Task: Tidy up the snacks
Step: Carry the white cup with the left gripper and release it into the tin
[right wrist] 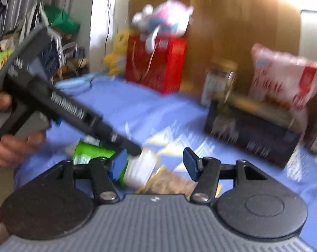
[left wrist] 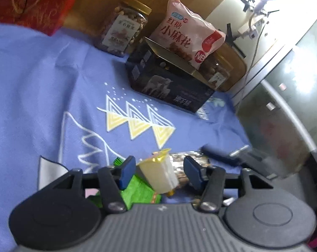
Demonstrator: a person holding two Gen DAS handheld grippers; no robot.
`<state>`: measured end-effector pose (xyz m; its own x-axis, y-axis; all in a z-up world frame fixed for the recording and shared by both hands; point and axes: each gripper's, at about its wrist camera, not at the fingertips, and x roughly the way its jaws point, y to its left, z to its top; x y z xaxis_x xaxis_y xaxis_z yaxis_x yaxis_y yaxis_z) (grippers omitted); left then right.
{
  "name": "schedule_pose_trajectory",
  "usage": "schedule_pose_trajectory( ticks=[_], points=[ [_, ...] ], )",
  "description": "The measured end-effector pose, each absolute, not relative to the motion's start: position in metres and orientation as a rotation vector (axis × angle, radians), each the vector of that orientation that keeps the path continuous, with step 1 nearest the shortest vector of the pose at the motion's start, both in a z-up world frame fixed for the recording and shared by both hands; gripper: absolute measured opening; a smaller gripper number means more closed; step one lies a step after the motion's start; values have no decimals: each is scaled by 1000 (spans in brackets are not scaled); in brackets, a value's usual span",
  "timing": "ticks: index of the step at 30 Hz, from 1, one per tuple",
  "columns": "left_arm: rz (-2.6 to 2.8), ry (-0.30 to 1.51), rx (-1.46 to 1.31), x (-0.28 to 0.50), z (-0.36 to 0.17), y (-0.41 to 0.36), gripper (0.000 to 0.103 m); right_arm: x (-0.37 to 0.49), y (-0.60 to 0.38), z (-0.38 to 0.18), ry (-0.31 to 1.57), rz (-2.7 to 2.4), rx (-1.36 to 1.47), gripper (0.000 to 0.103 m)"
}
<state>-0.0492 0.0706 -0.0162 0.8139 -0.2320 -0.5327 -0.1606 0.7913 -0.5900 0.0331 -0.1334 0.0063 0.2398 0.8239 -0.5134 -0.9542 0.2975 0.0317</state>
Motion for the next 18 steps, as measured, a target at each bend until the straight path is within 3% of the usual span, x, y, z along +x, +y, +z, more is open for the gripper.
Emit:
schedule_pose_trajectory(
  ticks=[5,7,18],
  points=[
    [-57,643,-647,-47,-18,66,51,31,-118,-11,582,1281,-316,53],
    [-77,660,-660,-42,-22,62,52,30,-110,-12,585,1280,-306,40],
    [-90,627,-556,-1,4,43,50,41,-130,-5,517,1193,-221,38]
  ],
)
